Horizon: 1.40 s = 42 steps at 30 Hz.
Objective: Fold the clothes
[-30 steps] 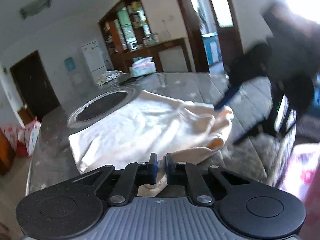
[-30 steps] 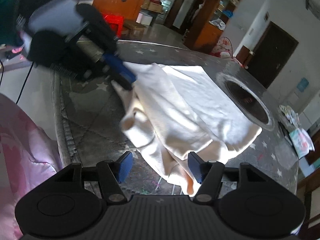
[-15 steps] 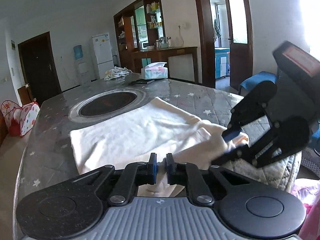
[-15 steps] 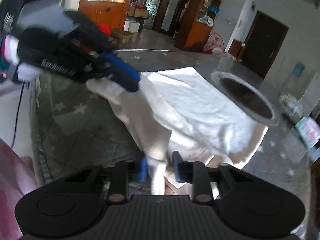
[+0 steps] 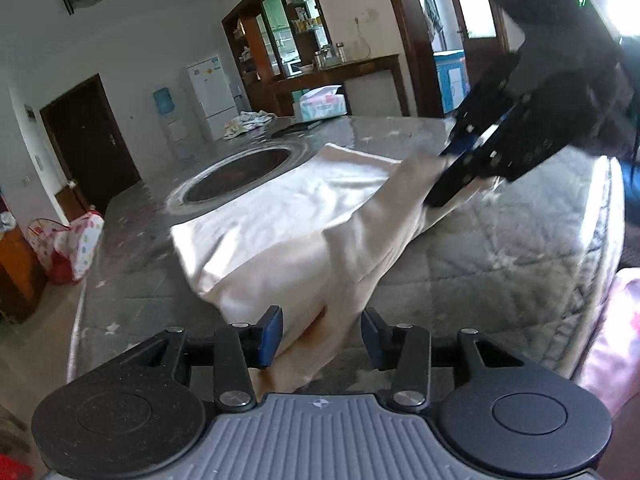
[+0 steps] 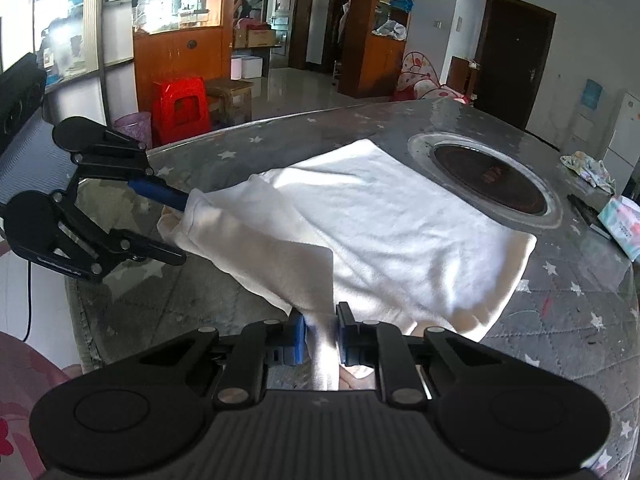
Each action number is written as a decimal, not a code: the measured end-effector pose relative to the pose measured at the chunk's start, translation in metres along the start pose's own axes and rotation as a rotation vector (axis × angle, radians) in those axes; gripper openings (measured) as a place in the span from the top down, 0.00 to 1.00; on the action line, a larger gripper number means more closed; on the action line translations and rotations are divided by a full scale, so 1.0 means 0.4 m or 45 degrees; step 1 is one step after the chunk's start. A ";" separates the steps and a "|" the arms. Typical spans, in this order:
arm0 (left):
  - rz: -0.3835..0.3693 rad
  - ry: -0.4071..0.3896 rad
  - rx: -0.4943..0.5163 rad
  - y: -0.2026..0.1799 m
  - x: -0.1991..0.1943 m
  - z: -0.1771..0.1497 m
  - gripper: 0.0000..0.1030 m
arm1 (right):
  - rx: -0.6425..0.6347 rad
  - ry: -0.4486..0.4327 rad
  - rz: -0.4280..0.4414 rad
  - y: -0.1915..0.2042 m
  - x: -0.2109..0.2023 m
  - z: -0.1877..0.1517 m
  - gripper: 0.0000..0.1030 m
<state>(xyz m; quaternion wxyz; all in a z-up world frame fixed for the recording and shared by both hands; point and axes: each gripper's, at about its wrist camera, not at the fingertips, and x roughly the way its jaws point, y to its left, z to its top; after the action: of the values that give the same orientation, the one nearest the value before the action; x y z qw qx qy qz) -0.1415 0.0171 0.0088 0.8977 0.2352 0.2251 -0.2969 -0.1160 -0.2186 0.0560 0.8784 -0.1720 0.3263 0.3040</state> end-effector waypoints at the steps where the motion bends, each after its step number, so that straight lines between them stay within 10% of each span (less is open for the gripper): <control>1: 0.005 0.006 0.008 0.002 0.004 -0.003 0.56 | -0.002 0.000 -0.002 0.000 0.000 -0.001 0.86; 3: 0.000 0.011 0.027 0.005 0.009 -0.009 0.81 | -0.003 0.000 -0.004 0.003 -0.001 -0.006 0.89; 6: -0.006 -0.006 0.012 0.010 -0.003 -0.011 0.93 | 0.004 -0.008 0.000 0.009 -0.011 -0.014 0.91; 24: -0.248 -0.172 -0.081 -0.054 -0.324 0.072 0.94 | -0.049 -0.045 0.103 0.107 -0.343 -0.037 0.92; 42: -0.155 0.002 -0.106 0.131 0.043 0.167 0.94 | 0.032 0.028 0.008 -0.102 -0.064 0.085 0.92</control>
<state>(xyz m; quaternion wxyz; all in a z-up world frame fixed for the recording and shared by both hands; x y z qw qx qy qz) -0.0779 0.0101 0.0673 0.8868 0.1837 0.2519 -0.3412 -0.0892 -0.2430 0.1024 0.8758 -0.1633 0.3402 0.3008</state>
